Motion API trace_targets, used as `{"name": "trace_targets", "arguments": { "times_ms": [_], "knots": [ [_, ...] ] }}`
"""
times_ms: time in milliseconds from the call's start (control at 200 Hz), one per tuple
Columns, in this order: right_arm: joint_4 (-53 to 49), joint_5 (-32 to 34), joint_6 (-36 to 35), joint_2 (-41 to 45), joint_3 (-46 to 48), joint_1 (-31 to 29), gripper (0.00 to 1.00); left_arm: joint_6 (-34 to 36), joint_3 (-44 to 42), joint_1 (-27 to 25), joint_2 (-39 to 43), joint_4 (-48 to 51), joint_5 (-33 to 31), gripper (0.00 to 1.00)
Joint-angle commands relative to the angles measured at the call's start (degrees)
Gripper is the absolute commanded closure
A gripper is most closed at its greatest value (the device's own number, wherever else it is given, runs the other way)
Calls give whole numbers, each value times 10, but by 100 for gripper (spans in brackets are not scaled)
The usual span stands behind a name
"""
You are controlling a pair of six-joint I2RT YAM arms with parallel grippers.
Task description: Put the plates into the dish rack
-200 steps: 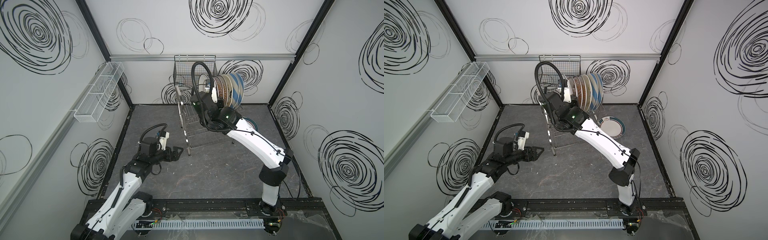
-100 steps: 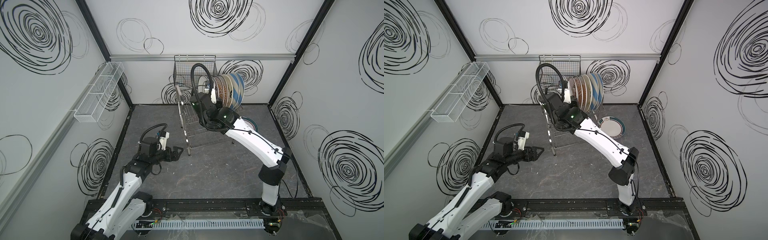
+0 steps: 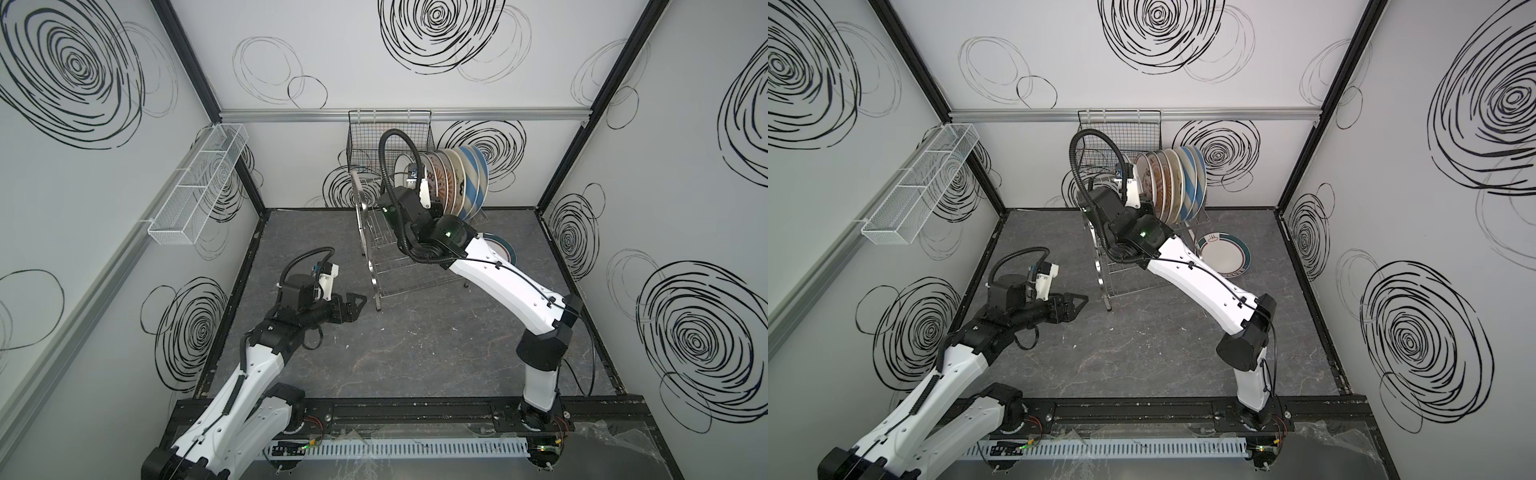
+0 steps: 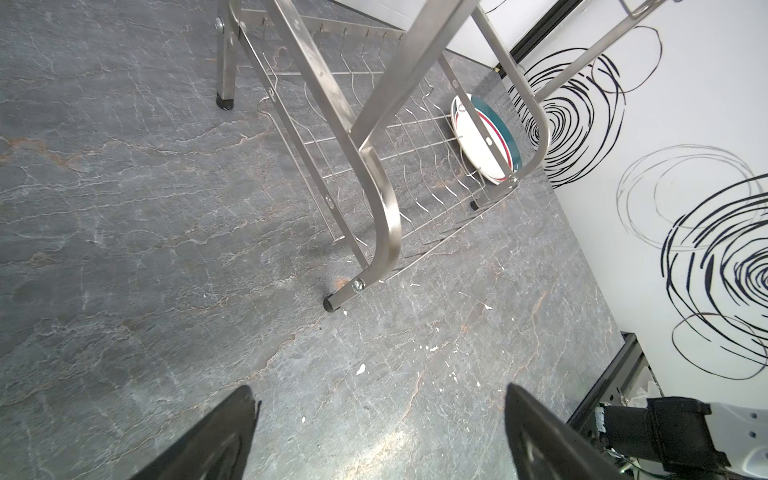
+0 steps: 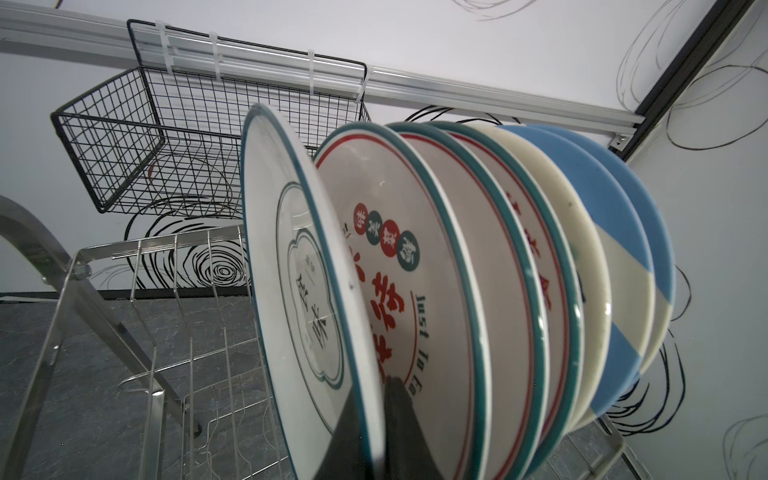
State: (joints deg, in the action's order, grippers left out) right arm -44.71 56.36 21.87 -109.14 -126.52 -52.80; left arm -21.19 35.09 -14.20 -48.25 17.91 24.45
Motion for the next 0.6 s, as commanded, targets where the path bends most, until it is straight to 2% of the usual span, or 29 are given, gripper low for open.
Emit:
{"name": "trace_targets", "arguments": {
  "times_ms": [0, 75, 130, 165, 395, 595],
  "knots": [
    [-10, 24, 10, 0, -20, 1, 87, 10, -4, 1, 5, -20, 3, 4],
    [-12, 24, 11, 0, -20, 1, 83, 10, -4, 0, 6, -21, 3, 4],
    [-14, 20, 13, -1, -22, 0, 72, 10, -4, 0, 6, -20, 3, 4],
    [-15, 18, 12, -1, -22, 1, 68, 10, -4, 0, 5, -20, 3, 4],
    [-13, 14, 3, 2, -43, -6, 59, 10, -4, 0, 4, -20, 3, 4],
    [9, -45, -4, 41, -41, -15, 47, 10, -4, 0, 4, -20, 3, 4]
  ]
}}
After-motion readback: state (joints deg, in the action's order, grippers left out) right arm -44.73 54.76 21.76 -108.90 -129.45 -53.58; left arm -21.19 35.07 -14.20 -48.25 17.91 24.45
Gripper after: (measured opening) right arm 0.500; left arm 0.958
